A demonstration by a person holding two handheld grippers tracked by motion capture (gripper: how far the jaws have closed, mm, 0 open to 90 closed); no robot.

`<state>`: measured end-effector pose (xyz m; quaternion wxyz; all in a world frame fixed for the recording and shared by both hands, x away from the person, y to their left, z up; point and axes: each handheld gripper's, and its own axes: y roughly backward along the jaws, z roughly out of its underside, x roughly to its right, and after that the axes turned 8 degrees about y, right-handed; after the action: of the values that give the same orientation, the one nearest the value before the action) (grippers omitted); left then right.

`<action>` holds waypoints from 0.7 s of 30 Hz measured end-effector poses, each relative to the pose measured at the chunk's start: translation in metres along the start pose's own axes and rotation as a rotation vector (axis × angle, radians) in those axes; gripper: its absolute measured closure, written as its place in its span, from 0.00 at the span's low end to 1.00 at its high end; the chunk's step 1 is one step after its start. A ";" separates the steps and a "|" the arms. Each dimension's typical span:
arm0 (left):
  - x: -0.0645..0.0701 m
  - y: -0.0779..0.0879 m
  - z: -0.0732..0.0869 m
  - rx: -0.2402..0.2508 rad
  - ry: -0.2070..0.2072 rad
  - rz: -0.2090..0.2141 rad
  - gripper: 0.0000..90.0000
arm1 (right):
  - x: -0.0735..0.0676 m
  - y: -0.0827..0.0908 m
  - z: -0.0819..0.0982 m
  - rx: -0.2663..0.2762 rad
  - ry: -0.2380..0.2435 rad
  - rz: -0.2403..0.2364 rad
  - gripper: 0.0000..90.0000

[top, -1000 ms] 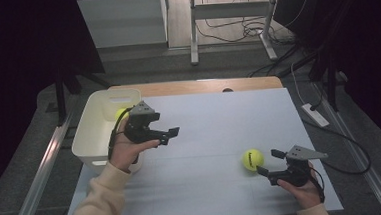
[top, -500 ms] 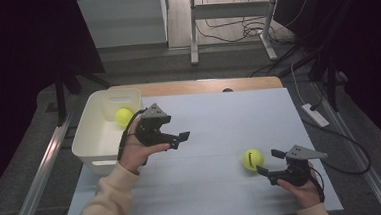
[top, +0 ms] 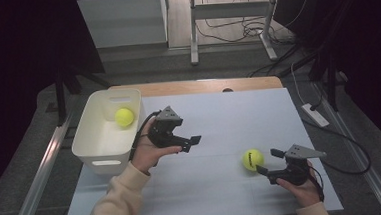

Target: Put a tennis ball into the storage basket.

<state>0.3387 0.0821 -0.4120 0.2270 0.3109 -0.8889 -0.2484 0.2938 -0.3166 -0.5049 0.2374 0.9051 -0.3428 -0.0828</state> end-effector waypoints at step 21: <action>0.008 -0.027 0.002 -0.033 -0.011 0.029 0.11 | -0.002 0.000 0.001 -0.009 0.002 0.001 0.11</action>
<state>0.3444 0.0593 -0.4269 0.2308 0.2925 -0.8904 -0.2616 0.2918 -0.3163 -0.5059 0.2417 0.9040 -0.3426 -0.0834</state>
